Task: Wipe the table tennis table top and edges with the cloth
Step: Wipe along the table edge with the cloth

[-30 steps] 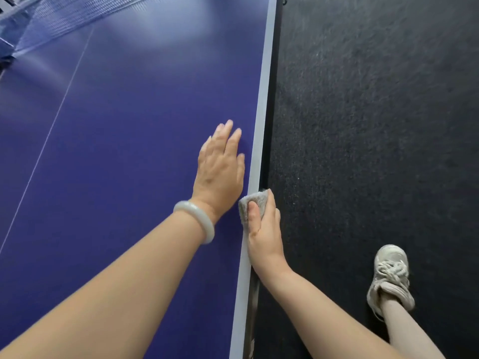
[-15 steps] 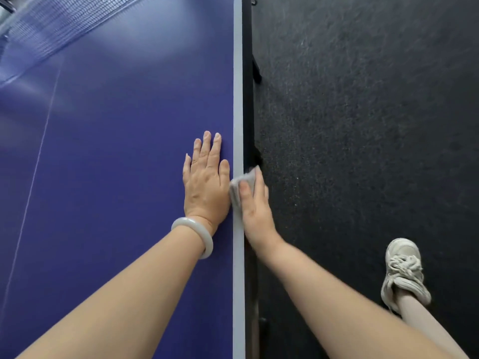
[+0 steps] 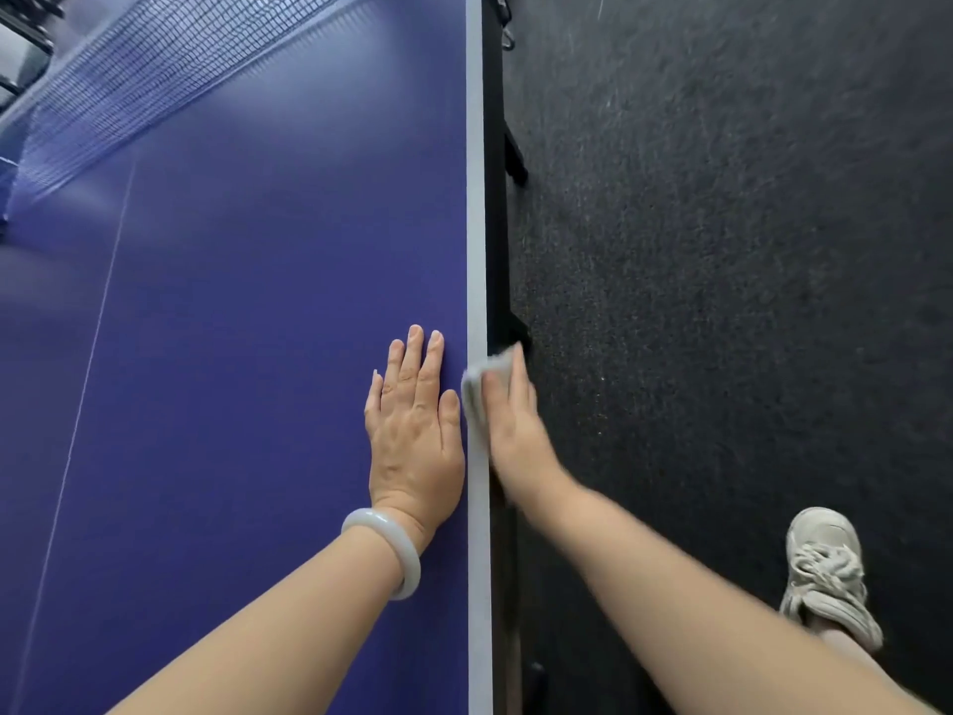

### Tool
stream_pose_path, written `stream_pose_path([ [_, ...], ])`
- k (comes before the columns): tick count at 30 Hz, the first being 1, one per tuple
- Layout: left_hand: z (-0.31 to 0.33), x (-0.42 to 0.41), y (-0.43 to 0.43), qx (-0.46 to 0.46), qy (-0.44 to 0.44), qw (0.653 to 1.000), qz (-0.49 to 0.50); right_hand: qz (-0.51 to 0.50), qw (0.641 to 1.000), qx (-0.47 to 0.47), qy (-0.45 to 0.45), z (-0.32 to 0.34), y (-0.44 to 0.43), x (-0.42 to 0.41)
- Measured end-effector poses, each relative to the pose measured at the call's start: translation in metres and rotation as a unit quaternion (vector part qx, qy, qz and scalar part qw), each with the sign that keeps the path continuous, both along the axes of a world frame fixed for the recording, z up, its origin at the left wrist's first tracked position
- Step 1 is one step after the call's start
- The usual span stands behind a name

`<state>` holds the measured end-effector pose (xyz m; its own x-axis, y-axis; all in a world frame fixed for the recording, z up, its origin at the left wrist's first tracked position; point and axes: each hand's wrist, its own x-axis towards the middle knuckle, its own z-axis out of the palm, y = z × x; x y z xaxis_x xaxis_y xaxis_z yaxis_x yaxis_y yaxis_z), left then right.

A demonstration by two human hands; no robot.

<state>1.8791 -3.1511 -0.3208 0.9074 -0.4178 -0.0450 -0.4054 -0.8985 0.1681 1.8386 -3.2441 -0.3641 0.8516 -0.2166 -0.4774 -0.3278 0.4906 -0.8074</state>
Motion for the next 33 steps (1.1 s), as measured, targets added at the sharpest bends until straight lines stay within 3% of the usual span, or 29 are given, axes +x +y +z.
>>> stream_pose_path([
  [4,0.000,0.000,0.000,-0.001,0.002,1.000,0.001,-0.029,0.999,0.039,-0.004,0.006,-0.030,0.050],
  [11,-0.001,0.000,0.003,0.005,0.008,1.000,0.004,0.045,0.998,0.033,0.020,0.009,0.023,-0.051],
  [19,0.000,0.002,0.001,0.001,0.012,1.000,0.016,0.003,0.999,-0.033,0.023,0.009,-0.055,0.090],
  [27,0.000,0.002,0.001,0.002,0.016,1.000,0.015,0.030,0.997,-0.049,0.042,0.028,0.005,-0.012],
  [33,0.002,0.003,-0.002,0.024,0.018,0.999,0.016,-0.006,0.992,-0.121,0.023,0.012,-0.049,0.096],
])
